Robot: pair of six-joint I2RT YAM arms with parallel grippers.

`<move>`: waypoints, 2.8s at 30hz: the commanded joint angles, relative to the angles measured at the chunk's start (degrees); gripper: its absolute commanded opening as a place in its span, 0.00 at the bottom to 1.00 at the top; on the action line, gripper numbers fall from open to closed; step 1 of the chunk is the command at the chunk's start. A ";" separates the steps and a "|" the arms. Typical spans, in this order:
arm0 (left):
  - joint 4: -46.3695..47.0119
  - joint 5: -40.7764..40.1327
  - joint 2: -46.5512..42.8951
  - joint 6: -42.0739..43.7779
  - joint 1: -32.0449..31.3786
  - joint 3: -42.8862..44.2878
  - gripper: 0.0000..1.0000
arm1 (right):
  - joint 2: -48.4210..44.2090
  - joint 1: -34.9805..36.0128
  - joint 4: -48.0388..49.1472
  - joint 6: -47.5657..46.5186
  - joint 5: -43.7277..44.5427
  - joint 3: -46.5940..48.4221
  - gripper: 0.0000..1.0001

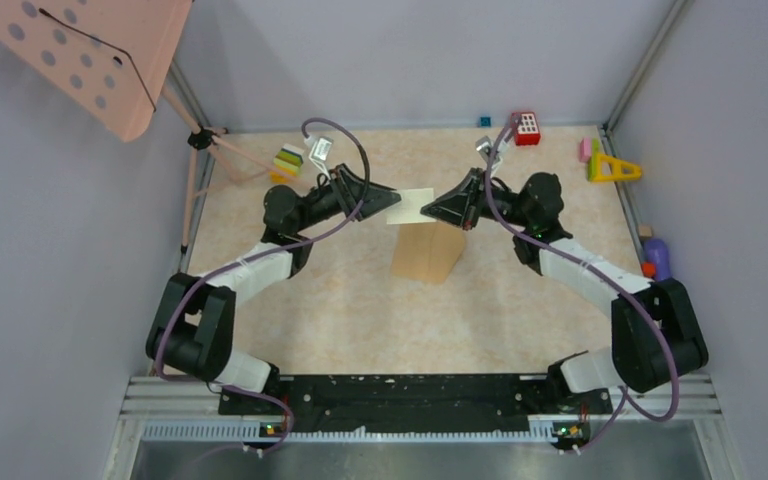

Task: Place the letter into the envelope and seal it
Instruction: Adjust the letter.

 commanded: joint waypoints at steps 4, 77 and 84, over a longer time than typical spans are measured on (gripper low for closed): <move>-9.47 9.21 -5.12 8.54 4.98 9.02 0.78 | -3.29 0.64 -41.39 -30.47 -4.89 13.97 0.00; 0.66 -6.43 0.39 -2.38 -2.01 0.70 0.00 | -7.71 -6.63 1.20 3.85 11.04 -4.53 0.78; 1.83 -7.81 -0.33 -3.35 -2.87 -1.10 0.00 | -4.70 -0.12 1.30 2.74 11.70 -3.76 0.77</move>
